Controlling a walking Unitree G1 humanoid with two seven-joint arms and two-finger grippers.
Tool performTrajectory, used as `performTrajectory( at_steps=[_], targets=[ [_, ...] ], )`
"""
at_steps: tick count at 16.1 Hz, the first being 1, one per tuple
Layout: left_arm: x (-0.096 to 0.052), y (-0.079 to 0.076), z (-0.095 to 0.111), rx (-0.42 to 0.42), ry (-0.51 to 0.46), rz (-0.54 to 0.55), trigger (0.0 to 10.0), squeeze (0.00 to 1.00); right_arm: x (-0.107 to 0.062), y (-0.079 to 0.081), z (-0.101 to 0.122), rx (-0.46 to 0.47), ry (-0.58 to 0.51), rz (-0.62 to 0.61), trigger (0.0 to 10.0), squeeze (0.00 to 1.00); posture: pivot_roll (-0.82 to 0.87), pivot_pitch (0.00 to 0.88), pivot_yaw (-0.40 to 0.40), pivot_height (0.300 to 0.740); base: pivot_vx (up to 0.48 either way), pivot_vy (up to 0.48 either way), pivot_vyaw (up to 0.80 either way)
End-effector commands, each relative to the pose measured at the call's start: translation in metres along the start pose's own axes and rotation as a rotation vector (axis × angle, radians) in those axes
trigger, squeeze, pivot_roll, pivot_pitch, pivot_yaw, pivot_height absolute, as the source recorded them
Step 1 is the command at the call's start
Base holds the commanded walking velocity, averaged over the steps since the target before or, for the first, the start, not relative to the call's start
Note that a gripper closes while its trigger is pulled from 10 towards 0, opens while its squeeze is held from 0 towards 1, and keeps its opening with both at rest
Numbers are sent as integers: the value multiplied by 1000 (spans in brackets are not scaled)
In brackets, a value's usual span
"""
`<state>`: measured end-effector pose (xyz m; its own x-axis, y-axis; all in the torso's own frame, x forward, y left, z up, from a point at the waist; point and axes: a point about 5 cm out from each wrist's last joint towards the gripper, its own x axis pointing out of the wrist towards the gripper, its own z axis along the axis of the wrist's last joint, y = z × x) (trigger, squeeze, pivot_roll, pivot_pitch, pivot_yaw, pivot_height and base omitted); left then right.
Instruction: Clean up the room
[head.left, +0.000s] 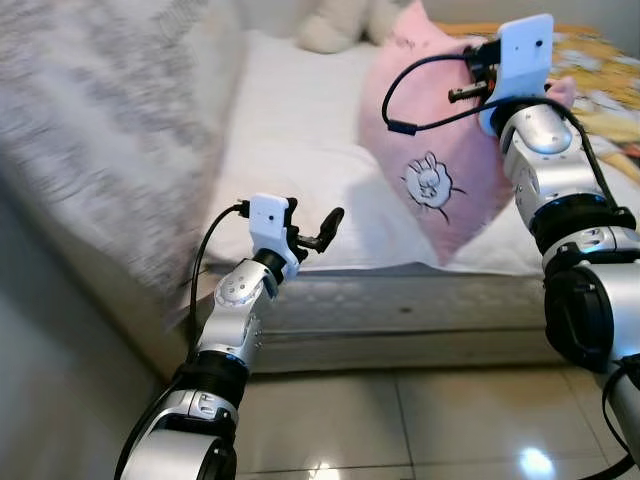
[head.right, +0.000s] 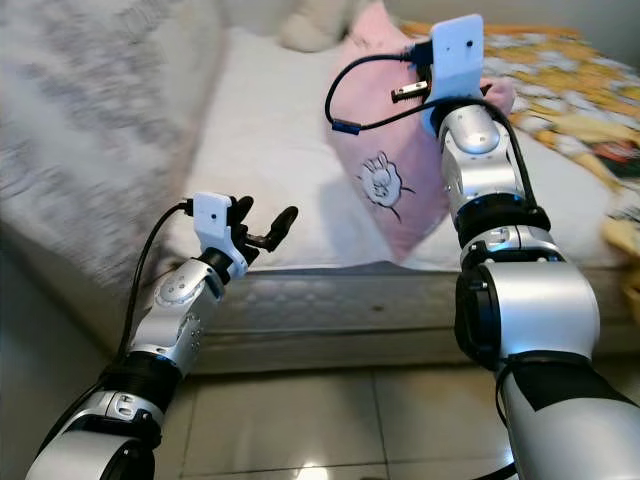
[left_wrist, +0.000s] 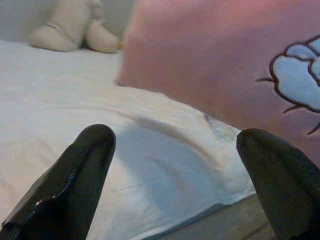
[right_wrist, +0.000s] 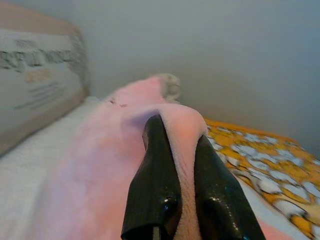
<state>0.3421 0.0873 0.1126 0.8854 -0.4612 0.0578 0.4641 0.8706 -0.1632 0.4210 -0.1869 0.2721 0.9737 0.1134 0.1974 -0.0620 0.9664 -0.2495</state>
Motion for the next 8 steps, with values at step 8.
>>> performTrajectory(
  at_steps=[8],
  targets=[
    [0,1,3,-12,-12,17,10000,0,3,0,13,7,-61,-8,0,0,-73,0,26,740,460,0,0]
  ],
)
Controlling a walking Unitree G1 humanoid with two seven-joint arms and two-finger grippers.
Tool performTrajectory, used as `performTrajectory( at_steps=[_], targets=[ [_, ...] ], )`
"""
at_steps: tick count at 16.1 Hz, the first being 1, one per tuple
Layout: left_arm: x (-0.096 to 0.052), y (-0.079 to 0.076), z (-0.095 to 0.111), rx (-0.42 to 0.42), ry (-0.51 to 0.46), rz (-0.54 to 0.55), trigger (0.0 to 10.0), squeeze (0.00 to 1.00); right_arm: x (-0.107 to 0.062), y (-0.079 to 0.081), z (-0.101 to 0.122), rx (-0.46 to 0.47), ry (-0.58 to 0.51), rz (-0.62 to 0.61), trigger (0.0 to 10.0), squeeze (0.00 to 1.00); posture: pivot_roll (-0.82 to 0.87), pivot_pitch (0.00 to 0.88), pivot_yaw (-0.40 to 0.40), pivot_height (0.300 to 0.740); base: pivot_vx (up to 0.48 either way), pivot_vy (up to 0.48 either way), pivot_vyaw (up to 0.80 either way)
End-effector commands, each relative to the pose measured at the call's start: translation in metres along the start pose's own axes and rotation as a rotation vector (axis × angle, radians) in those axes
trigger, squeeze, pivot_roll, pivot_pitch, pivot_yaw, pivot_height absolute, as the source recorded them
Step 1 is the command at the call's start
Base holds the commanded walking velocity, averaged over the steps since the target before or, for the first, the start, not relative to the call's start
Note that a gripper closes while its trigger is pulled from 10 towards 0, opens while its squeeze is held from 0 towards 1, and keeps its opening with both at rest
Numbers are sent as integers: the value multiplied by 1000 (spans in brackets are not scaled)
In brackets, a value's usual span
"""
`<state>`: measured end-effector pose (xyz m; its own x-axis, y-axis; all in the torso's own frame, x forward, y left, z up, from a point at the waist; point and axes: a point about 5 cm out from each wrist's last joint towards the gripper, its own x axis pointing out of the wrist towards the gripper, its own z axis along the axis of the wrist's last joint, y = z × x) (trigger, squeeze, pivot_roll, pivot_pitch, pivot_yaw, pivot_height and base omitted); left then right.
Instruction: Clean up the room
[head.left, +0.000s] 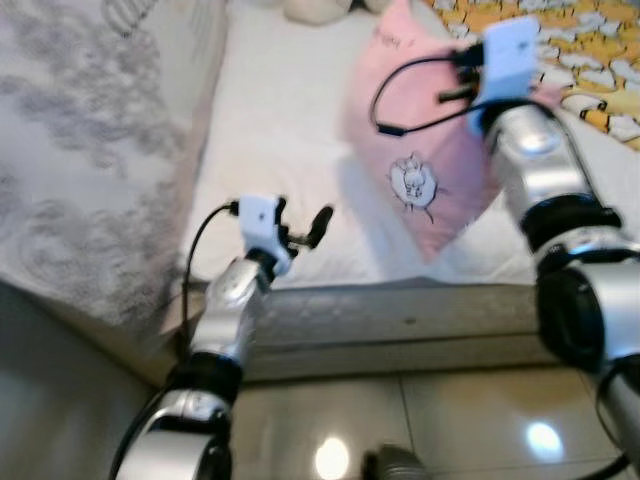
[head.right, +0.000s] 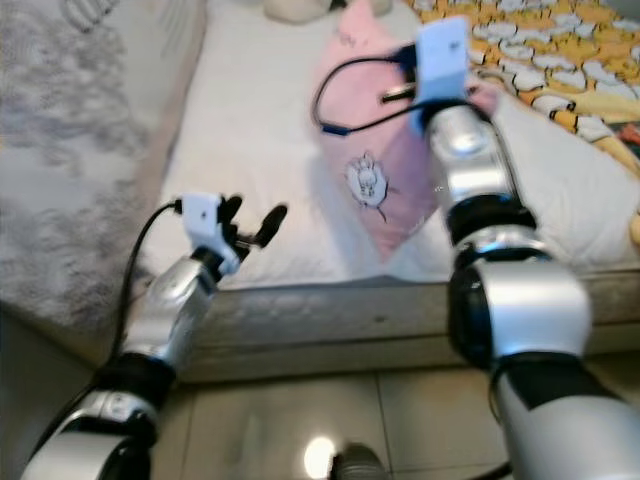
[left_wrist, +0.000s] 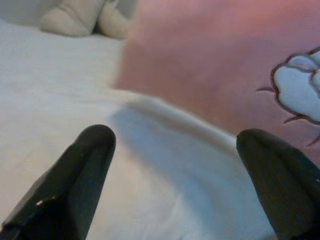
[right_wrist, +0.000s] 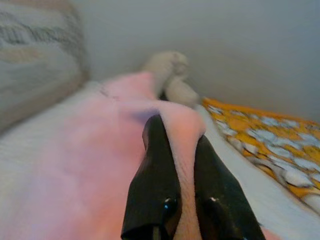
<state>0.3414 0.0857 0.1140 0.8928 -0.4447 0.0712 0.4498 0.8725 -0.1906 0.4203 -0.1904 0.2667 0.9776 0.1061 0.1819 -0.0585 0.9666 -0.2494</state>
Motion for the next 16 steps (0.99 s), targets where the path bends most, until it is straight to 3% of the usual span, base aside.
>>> performTrajectory(
  at_steps=[1,4,10,16],
  targets=[
    [-1,3,3,0,-2,6,10000,0,5,3,19,9,-79,-2,0,0,-72,0,26,740,446,0,0],
    [-1,4,4,-7,-9,9,10000,0,6,6,21,7,-82,6,0,0,-66,0,20,740,439,0,0],
    [-3,3,5,-19,-14,16,10000,0,7,10,22,7,-84,19,0,0,-57,0,11,740,410,247,0],
    [-7,6,4,-16,-17,37,10000,0,8,19,21,15,-76,43,0,0,-38,0,-1,740,277,393,0]
  ],
)
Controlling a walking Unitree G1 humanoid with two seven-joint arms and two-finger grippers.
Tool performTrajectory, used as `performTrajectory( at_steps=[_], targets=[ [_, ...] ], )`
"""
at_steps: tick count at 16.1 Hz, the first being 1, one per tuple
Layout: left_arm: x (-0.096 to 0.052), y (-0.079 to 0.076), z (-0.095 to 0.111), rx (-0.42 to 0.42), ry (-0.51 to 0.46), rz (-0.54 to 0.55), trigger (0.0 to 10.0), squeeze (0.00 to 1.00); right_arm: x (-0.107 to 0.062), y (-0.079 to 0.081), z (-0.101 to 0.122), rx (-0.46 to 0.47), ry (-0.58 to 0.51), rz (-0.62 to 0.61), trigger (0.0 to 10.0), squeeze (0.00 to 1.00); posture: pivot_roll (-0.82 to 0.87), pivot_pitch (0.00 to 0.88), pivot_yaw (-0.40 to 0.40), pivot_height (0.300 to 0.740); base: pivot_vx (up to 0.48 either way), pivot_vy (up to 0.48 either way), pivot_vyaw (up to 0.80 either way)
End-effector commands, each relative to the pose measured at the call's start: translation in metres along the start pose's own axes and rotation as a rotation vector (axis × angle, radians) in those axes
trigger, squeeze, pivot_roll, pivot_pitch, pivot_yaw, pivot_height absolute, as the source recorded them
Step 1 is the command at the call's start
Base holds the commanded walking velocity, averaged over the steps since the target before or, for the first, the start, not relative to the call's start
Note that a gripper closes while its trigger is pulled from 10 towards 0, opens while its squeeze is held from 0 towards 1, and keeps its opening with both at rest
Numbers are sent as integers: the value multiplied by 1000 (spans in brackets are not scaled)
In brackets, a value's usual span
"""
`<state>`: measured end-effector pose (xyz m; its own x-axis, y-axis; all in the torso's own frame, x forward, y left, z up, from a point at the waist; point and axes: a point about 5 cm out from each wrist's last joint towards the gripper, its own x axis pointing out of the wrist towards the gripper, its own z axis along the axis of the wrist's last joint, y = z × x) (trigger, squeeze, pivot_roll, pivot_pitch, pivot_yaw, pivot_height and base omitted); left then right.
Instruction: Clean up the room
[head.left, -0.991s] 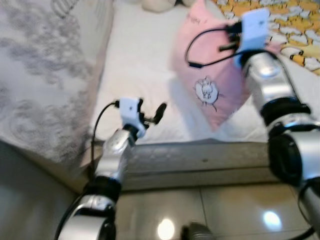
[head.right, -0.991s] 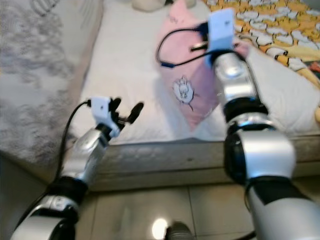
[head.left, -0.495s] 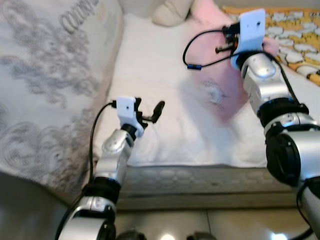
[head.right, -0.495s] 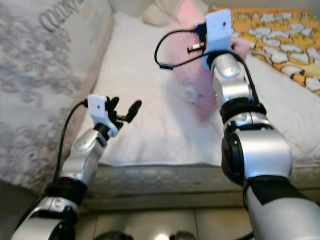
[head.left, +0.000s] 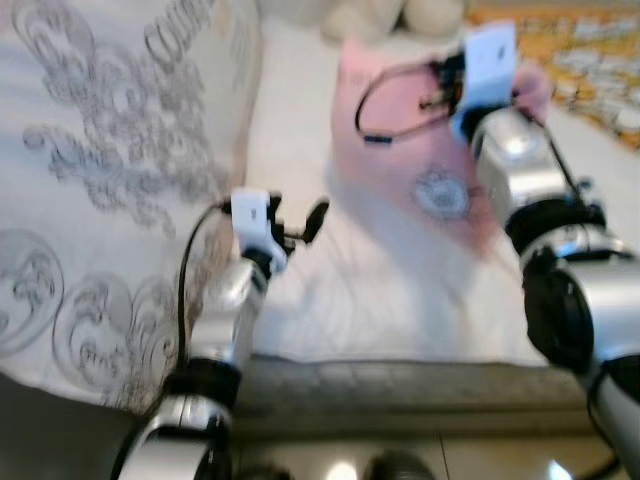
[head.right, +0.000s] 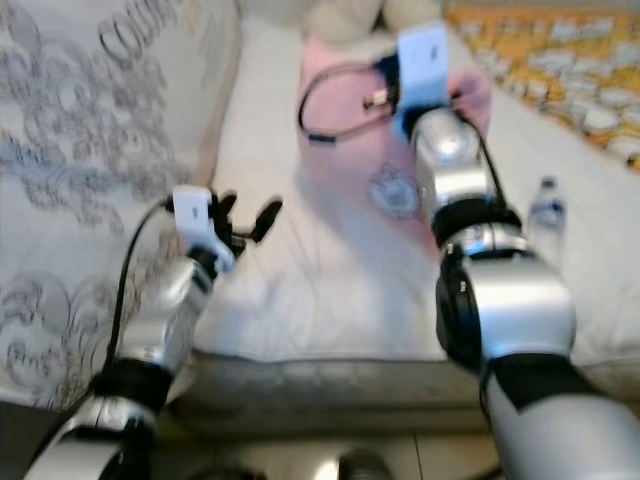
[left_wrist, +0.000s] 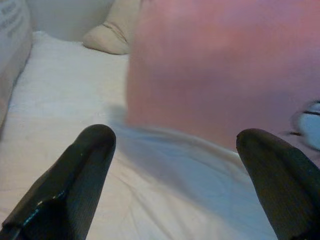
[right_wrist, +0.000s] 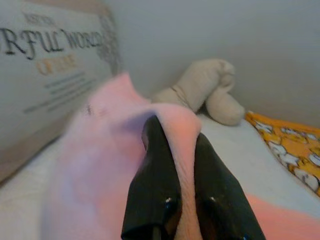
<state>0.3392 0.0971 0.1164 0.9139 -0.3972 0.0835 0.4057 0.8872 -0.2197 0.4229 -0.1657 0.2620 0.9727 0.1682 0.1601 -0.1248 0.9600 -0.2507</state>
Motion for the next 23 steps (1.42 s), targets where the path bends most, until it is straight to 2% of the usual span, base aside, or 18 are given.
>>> performTrajectory(
  at_steps=[1,4,8,10,12,13,14,15,16,17,18,20,22,23],
  targets=[
    [-1,-3,0,21,7,-6,10000,0,3,-5,19,5,-73,-22,0,0,-32,0,-7,740,0,0,0],
    [-3,-7,4,28,-11,-15,10000,0,8,12,20,67,-45,27,0,0,-1,0,-16,740,0,0,0],
    [-17,-24,10,55,-44,-42,10000,0,17,67,32,116,-16,121,0,0,91,0,-59,740,0,0,0],
    [-34,-23,13,69,-53,-14,10000,0,19,85,35,115,-14,107,0,0,171,30,-86,740,0,0,0],
    [-43,-23,15,87,-49,-5,10000,0,17,82,30,152,-6,31,0,0,194,49,-89,740,0,0,0],
    [-49,-26,18,93,-53,-6,10000,0,13,80,12,184,37,-20,0,0,219,76,-82,740,0,0,0],
    [-56,-32,23,100,-49,-13,10000,0,4,81,-17,215,111,-66,0,0,242,104,-67,740,0,0,0],
    [-58,-36,24,98,-44,-19,10000,0,-2,82,-32,209,145,-85,0,0,242,104,-67,740,0,0,0],
    [-65,-45,28,98,-29,-46,10000,0,-22,79,-76,229,271,-158,0,0,274,133,-43,740,0,0,0],
    [-72,-51,30,102,-13,-67,10000,0,-42,78,-109,230,376,-207,0,0,279,145,-28,740,0,0,0],
    [-78,-52,31,107,-1,-81,10000,0,-57,80,-130,231,450,-229,0,0,279,150,-13,740,0,0,0],
    [-80,-54,32,110,15,-95,10000,0,-68,84,-145,221,505,-214,0,0,275,151,-2,740,0,0,0],
    [-80,-54,34,108,27,-101,10000,0,-77,72,-156,357,572,-326,0,0,257,138,6,740,0,0,0],
    [-80,-54,34,107,29,-104,10000,0,-81,65,-162,464,605,-401,0,0,247,130,7,740,0,0,0]
  ],
)
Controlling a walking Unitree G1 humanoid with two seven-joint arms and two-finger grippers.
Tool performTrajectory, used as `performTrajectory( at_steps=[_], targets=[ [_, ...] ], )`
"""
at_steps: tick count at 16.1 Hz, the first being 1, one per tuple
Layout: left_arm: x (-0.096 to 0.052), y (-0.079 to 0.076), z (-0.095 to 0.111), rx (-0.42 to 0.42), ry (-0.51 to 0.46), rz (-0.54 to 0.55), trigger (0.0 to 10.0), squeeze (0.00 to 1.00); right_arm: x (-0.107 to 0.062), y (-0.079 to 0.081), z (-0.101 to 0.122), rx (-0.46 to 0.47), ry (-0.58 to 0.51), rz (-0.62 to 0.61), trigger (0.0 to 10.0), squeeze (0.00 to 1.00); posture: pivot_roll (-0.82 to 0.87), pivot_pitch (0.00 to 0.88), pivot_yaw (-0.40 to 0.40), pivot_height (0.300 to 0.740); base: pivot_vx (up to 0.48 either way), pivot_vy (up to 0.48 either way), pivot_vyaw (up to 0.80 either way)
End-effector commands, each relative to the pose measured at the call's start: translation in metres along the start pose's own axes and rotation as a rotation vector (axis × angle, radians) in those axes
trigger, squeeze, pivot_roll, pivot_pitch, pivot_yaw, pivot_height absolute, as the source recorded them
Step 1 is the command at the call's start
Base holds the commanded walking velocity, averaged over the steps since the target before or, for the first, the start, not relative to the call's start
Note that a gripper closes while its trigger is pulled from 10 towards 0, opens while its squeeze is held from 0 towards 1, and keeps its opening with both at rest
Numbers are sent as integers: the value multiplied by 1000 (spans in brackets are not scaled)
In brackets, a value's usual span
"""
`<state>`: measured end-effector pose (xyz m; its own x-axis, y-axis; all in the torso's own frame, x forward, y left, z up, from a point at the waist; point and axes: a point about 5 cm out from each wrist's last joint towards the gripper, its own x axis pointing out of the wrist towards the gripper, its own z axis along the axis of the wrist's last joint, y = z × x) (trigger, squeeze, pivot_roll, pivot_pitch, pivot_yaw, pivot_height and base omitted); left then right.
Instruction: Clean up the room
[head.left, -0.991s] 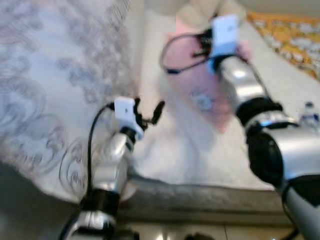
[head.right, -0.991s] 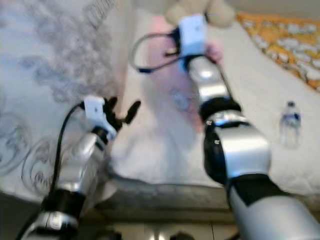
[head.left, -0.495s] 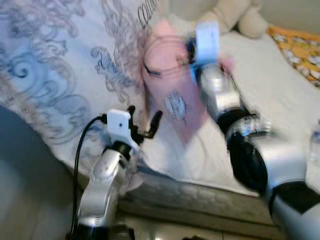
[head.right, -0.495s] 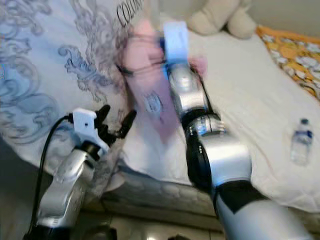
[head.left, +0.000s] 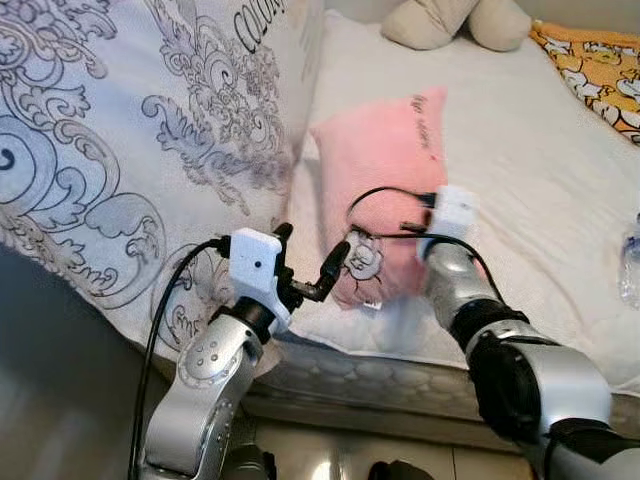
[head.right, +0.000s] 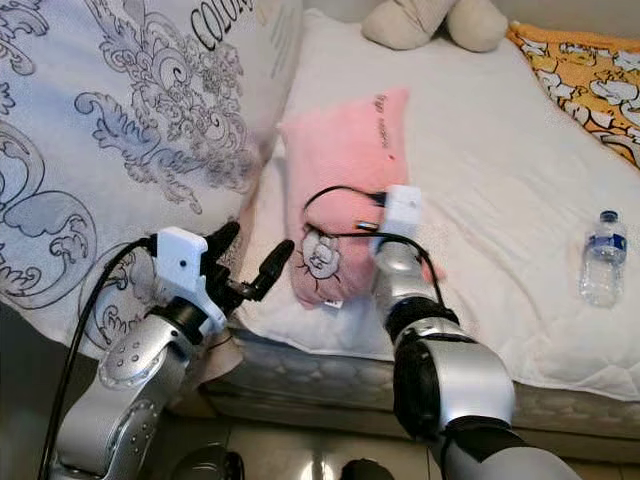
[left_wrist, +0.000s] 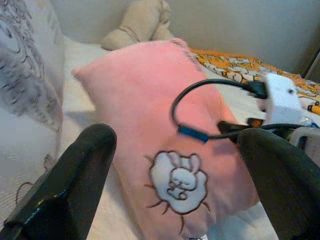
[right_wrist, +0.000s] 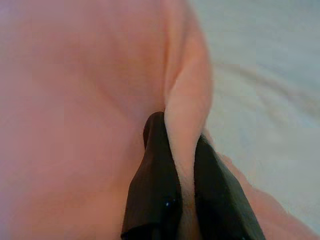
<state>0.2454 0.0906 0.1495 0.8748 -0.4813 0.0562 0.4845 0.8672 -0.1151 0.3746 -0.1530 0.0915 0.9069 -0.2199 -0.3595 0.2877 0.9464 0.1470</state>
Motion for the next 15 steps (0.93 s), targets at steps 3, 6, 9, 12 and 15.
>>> performTrajectory(
  at_steps=[3,6,9,12,15],
  targets=[
    [3,-3,6,0,0,-22,10000,0,0,-6,-9,81,91,-12,10000,0,234,117,10,740,0,0,0],
    [5,5,3,-100,4,22,10000,0,3,-9,3,22,51,13,10000,0,222,115,7,740,0,0,0],
    [21,44,-26,-82,95,28,10000,0,8,-20,24,-100,-9,60,10000,0,130,136,2,740,0,0,0],
    [42,63,-28,-71,126,38,10000,1000,9,-29,36,-261,-43,131,10000,0,53,137,6,740,0,0,0],
    [62,74,-31,-139,125,48,10000,1000,10,-45,44,-444,-72,206,10000,0,-21,129,26,740,0,0,0]
  ],
)
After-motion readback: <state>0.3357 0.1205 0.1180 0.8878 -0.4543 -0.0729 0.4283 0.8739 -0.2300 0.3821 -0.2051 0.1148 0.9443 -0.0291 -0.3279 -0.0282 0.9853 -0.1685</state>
